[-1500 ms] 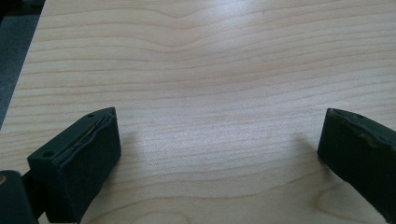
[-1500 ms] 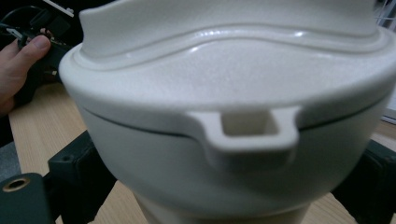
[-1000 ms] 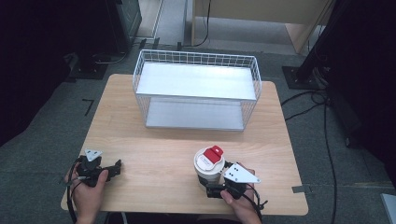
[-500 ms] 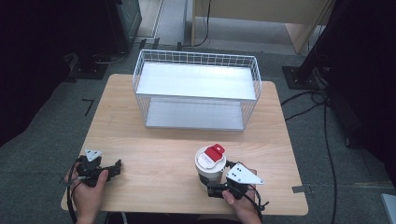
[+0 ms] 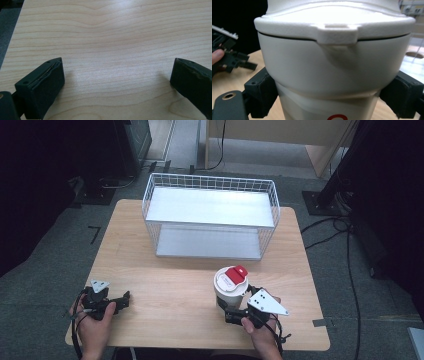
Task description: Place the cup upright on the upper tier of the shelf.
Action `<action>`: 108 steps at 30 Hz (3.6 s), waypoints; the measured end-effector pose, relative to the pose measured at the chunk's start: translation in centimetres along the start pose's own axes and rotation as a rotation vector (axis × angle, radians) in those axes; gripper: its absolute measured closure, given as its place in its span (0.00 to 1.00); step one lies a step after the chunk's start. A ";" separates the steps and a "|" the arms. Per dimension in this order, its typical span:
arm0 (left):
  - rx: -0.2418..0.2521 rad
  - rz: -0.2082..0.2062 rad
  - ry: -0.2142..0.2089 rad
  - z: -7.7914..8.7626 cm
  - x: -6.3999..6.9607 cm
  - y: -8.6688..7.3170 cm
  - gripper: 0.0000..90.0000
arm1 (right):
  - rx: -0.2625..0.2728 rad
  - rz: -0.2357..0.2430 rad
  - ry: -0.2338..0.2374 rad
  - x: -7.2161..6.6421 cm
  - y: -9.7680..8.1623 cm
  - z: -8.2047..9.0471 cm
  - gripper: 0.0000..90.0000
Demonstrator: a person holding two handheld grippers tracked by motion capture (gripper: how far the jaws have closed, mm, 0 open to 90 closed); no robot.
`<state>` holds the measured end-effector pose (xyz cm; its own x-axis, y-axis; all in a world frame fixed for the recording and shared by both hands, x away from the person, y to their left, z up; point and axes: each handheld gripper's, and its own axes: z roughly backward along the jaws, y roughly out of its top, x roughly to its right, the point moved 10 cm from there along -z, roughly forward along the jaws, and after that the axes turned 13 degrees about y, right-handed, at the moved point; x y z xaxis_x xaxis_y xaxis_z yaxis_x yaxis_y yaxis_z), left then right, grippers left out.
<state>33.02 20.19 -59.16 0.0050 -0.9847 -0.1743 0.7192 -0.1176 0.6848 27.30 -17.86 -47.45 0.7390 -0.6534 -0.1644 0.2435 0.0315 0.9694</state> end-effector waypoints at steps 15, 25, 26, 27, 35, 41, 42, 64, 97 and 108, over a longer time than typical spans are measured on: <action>0.002 0.003 0.000 0.0 0.0 0.0 0.00 | 0.093 0.066 -0.108 1.6 4.5 0.2 0.13; 0.000 0.001 0.000 0.0 0.0 0.0 0.00 | 0.175 0.072 -0.124 2.0 8.2 -0.4 0.13; 0.001 0.001 0.000 0.0 0.0 0.0 0.00 | 0.180 0.075 -0.129 2.1 8.5 -0.4 0.13; 0.001 0.001 0.001 0.0 0.0 0.0 0.00 | 0.190 0.078 -0.132 2.2 8.9 -0.5 0.13; 0.001 0.000 0.001 0.0 0.0 0.0 0.00 | 0.236 0.099 -0.165 3.2 12.2 -1.1 0.13; 0.000 0.000 0.000 0.0 0.0 0.0 0.00 | 0.269 0.104 -0.191 4.3 14.6 -1.3 0.13; 0.000 -0.001 0.001 0.0 0.0 0.0 0.00 | 0.277 0.109 -0.200 4.6 15.2 -1.3 0.13; 0.001 0.000 0.001 0.0 0.0 0.0 0.00 | 0.294 0.144 -0.295 8.8 21.5 -5.0 0.13; -0.001 -0.007 -0.006 0.0 0.1 0.0 0.00 | 0.234 0.077 -0.428 16.9 21.8 -13.0 0.13; -0.001 -0.007 -0.006 0.0 0.1 0.0 0.00 | 0.203 0.099 -0.421 16.9 21.2 -13.2 0.12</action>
<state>32.98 20.12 -59.18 -0.0044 -0.9845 -0.1752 0.7200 -0.1248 0.6826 53.23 -18.23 -32.03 0.4233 -0.9057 -0.0220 0.0258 -0.0123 0.9996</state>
